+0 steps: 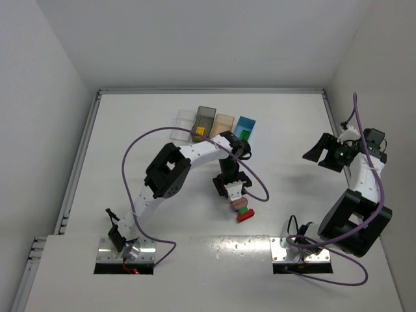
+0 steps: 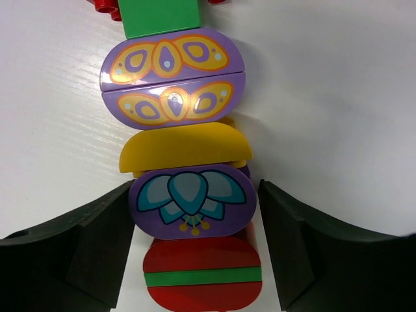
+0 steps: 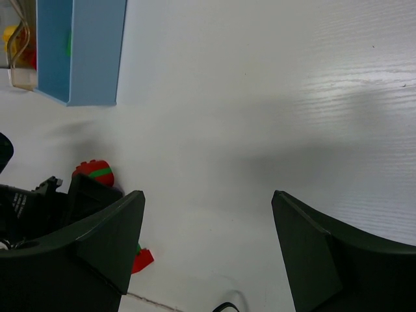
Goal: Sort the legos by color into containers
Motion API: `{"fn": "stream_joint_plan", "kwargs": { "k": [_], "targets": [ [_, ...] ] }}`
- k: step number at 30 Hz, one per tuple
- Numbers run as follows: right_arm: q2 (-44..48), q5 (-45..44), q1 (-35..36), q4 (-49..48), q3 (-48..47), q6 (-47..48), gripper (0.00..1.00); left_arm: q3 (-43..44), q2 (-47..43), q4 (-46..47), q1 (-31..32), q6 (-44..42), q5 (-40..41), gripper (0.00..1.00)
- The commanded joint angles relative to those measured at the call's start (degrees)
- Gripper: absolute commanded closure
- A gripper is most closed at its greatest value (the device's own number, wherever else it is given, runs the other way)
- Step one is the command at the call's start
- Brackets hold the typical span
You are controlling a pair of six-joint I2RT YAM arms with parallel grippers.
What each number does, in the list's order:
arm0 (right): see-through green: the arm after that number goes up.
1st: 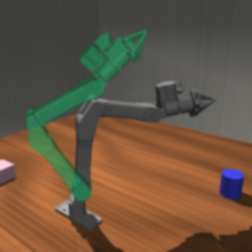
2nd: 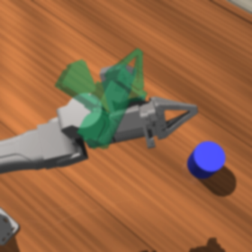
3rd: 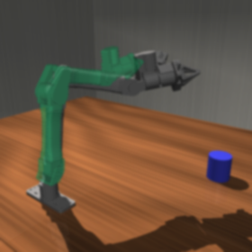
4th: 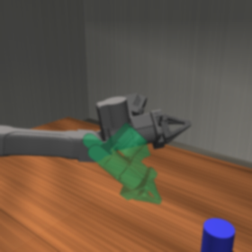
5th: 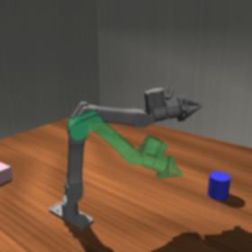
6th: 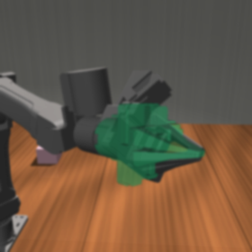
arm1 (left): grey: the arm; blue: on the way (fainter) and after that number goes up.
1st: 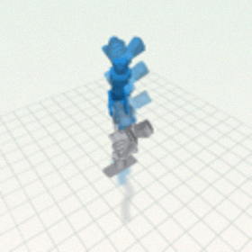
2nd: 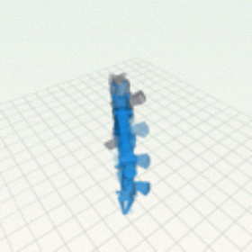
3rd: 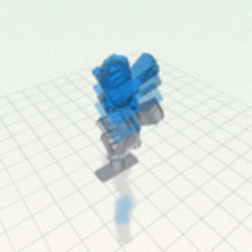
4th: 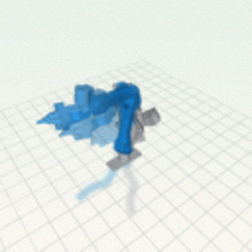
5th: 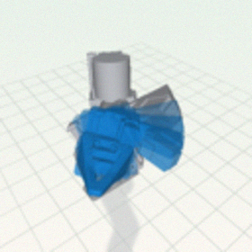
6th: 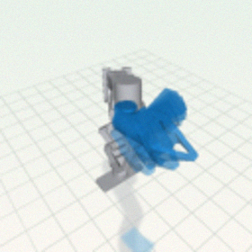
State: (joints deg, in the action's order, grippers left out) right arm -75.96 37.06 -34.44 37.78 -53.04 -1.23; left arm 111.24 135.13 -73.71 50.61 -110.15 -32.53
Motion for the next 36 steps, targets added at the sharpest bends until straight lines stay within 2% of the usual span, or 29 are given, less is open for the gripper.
{"fn": "stream_joint_plan", "kwargs": {
  "k": [1,5,9,15,17,18,19,21,22,25,29,33,36],
  "targets": [
    [0.0,1.6,-0.4,-0.6,0.2,0.7,0.2,-0.7,-1.9,-0.8,1.2,0.4,-1.6,0.22],
    [-0.5,1.6,-0.4,-0.6,0.2,0.7,0.2,-0.7,-1.9,-0.8,1.2,1.4,-1.6,0.42],
    [-0.5,2.1,-0.4,-0.6,0.2,0.7,0.2,-0.2,-1.9,-0.8,1.2,4.4,-2.9,0.56],
    [0.6,7.2,2.2,-0.1,0.9,0.7,0.2,2.5,-2.8,0.5,-1.7,21.6,-11.7,0.68],
    [0.6,10.4,4.1,-0.1,1.5,0.7,0.2,-1.4,-6.3,7.4,-3.9,34.4,-14.6,0.68],
    [0.6,11.4,4.9,-0.1,2.3,0.7,0.2,-6.0,-8.0,13.8,-5.5,42.4,-15.3,0.69],
    [0.6,12.4,5.6,-0.1,2.3,0.7,0.2,-6.0,-10.0,17.7,-5.5,46.6,-15.3,0.69],
    [0.6,15.2,8.1,-0.1,3.5,0.7,0.2,-15.0,-16.7,26.0,-7.4,54.6,-14.1,0.71],
    [0.6,16.9,8.9,-0.1,4.1,0.2,0.2,-21.3,-19.1,33.6,-8.1,60.3,-13.0,0.71],
    [-0.8,20.6,11.8,-0.6,5.3,-1.4,0.2,-29.9,-27.9,44.7,-8.6,66.2,-8.4,0.74],
    [-5.3,25.3,13.9,-4.5,6.6,-6.7,0.2,-41.8,-35.8,53.0,-8.6,72.4,-2.0,0.77],
    [-10.9,32.7,16.7,-10.1,7.3,-13.2,0.2,-47.7,-40.6,58.0,-6.9,73.7,4.6,0.77],
    [-12.6,36.8,20.7,-10.8,5.8,-13.8,0.2,-48.8,-41.4,59.6,-6.4,74.9,7.0,0.77]
  ]
}}
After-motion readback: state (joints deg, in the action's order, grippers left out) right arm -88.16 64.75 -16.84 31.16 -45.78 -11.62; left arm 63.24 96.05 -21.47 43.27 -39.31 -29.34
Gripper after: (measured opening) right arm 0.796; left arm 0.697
